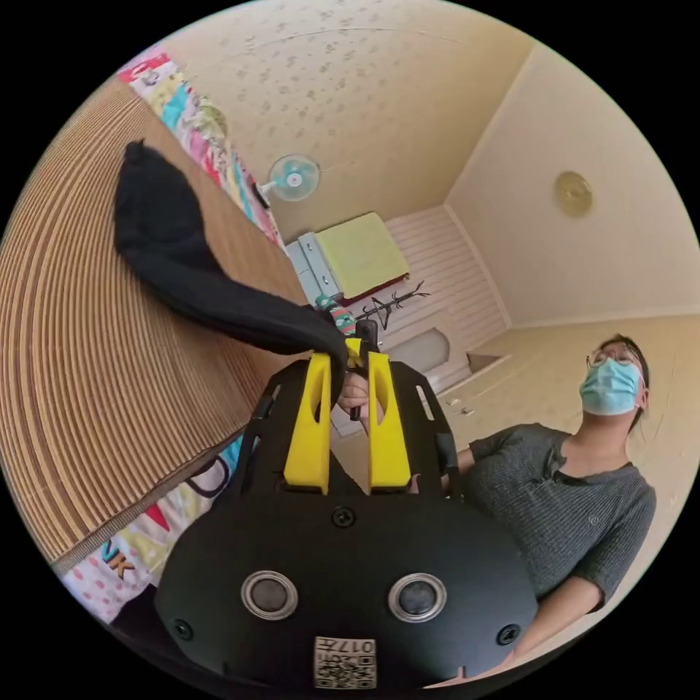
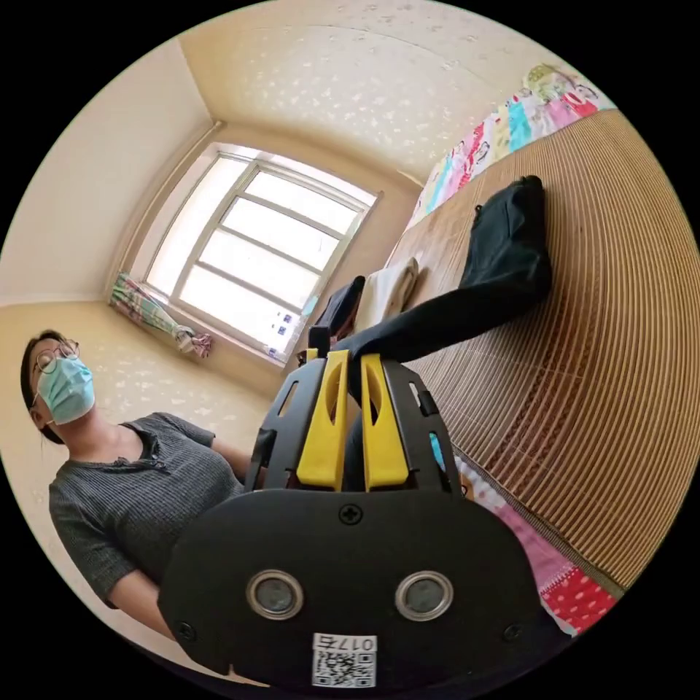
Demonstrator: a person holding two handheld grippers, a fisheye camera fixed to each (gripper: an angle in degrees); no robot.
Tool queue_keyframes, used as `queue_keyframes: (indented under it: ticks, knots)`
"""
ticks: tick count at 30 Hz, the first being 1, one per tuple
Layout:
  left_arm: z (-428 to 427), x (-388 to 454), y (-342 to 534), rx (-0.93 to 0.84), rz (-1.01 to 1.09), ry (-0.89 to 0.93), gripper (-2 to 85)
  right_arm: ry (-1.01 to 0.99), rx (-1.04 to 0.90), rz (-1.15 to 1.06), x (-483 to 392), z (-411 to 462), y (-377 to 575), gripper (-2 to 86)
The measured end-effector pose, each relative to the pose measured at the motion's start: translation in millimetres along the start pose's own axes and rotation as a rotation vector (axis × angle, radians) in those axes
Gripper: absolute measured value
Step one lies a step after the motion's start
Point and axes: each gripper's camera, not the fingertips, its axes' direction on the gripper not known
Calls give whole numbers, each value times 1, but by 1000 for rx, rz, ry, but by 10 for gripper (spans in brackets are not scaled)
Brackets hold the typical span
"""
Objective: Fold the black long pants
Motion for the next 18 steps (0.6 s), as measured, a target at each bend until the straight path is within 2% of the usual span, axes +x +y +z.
queue_keyframes:
  ticks: [3,7,11,14,16,18]
  knots:
    - [-4,96,-20,42,225,55,33,-77,48,-201,-101,-29,-13,22]
    - [-4,237,-46,83,521,5,24,-109,97,-451,-254,-64,-40,20]
    - [0,310,-56,165,589,25,20,-34,222,-600,-384,-88,-41,20]
    - [9,339,-65,171,649,75,18,-14,278,-653,-444,-101,-38,20]
    - [17,334,-78,165,601,23,16,16,297,-661,-461,-105,-42,20]
    - [25,309,-90,160,507,-19,16,42,302,-577,-455,-108,-57,20]
